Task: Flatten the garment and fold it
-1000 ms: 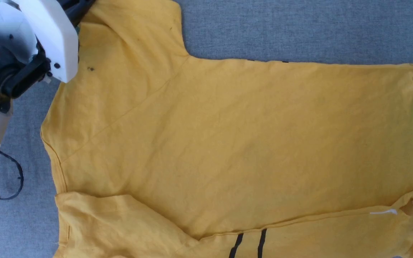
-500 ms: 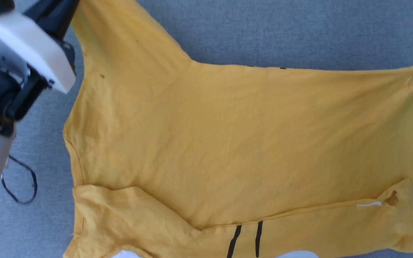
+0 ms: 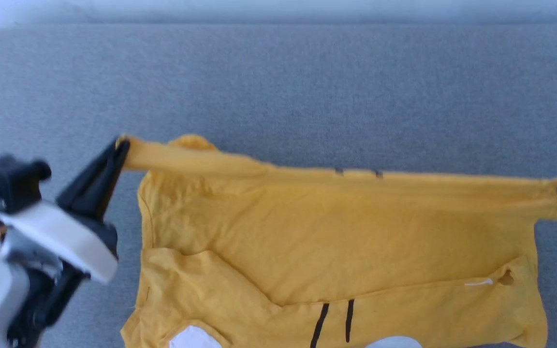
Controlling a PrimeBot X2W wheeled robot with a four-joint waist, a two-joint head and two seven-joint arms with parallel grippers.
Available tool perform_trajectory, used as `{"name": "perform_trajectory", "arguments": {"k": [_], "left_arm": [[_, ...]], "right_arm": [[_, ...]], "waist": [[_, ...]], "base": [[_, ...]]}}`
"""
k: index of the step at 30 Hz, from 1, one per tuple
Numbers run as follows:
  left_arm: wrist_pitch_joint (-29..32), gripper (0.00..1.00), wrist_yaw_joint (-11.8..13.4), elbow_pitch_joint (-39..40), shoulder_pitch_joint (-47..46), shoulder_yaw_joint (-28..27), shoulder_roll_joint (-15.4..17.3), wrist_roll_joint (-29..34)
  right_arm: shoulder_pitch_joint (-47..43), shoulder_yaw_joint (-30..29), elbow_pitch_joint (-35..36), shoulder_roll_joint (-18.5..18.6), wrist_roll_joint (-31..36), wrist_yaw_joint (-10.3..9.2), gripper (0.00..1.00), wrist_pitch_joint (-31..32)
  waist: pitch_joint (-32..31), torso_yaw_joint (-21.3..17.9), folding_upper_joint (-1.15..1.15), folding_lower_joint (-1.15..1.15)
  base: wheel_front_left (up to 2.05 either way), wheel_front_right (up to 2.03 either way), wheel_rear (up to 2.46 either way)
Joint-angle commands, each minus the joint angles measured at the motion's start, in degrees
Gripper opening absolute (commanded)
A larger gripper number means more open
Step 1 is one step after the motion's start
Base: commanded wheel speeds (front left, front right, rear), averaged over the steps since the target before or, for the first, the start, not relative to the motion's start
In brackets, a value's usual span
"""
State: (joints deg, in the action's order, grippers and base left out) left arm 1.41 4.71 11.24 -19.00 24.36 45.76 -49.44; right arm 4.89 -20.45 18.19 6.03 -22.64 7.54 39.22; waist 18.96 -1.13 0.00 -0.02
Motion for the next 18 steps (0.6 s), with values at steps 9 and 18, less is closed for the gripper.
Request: {"name": "perform_trajectory", "arguments": {"k": [9, 18], "left_arm": [[-2.95, 0.0, 5.33, 5.08, 17.78, 0.54, 1.8, -2.04], [-4.22, 0.0, 7.09, 2.51, 26.48, 2.81, -0.72, -4.84]], "right_arm": [[-11.03, 0.88, -0.68, -2.49, -2.94, -0.05, 0.0, -2.82], [-16.26, 3.71, -5.72, -2.97, -2.52, -0.05, 0.0, -5.52]], "waist": [[-5.54, 2.52, 0.0, 0.02], [-6.93, 1.53, 0.0, 0.02]], "base": [[0.0, 0.0, 0.0], [0.0, 0.0, 0.0]]}}
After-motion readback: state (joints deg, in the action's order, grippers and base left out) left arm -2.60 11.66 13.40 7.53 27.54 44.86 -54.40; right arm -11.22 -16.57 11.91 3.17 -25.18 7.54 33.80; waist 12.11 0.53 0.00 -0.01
